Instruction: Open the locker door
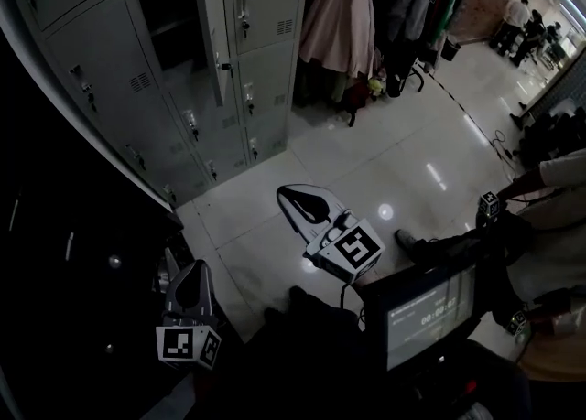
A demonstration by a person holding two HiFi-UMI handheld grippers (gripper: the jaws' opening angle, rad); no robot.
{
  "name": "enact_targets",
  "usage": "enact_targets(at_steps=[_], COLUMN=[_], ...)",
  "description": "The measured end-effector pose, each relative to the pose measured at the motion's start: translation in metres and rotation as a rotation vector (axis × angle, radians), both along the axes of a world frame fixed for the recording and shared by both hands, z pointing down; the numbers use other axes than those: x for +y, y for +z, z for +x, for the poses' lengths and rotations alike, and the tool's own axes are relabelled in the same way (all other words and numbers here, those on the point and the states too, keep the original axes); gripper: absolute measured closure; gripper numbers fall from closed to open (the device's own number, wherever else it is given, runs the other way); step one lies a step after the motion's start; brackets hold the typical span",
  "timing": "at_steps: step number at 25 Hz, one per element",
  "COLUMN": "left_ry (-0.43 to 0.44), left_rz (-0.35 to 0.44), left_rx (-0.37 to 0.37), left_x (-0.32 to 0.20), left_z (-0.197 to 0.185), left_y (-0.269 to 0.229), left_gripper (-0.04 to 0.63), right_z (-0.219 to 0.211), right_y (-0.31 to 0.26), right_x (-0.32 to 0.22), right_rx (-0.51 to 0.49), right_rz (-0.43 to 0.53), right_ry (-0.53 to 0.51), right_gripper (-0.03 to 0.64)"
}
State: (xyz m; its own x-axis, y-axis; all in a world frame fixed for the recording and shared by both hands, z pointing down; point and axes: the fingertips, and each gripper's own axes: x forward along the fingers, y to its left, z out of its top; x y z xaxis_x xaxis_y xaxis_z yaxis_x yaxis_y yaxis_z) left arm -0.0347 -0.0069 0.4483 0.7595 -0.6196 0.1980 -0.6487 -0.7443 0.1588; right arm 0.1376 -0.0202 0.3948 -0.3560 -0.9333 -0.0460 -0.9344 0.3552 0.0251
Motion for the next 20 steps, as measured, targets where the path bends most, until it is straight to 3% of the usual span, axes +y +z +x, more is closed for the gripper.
enact_targets(at_steps=[10,20], left_ry=[0.031,0.042], left_rz=[0.022,0.050], left_rx=[-0.021,-0.025], left_x=[0.062,0.080], left_z=[0.035,0.049], left_y=[-0.008,-0.019], left_gripper=[0.578,0.578], right_z=[0.026,0.036], right_y=[-0.014,-0.025], right_x=[0.068,0.083], right_rx=[-0.010,-0.008], right_rz=[0.029,0.051], right_ry=[0.008,0.003], right_gripper=[0.615,0.617])
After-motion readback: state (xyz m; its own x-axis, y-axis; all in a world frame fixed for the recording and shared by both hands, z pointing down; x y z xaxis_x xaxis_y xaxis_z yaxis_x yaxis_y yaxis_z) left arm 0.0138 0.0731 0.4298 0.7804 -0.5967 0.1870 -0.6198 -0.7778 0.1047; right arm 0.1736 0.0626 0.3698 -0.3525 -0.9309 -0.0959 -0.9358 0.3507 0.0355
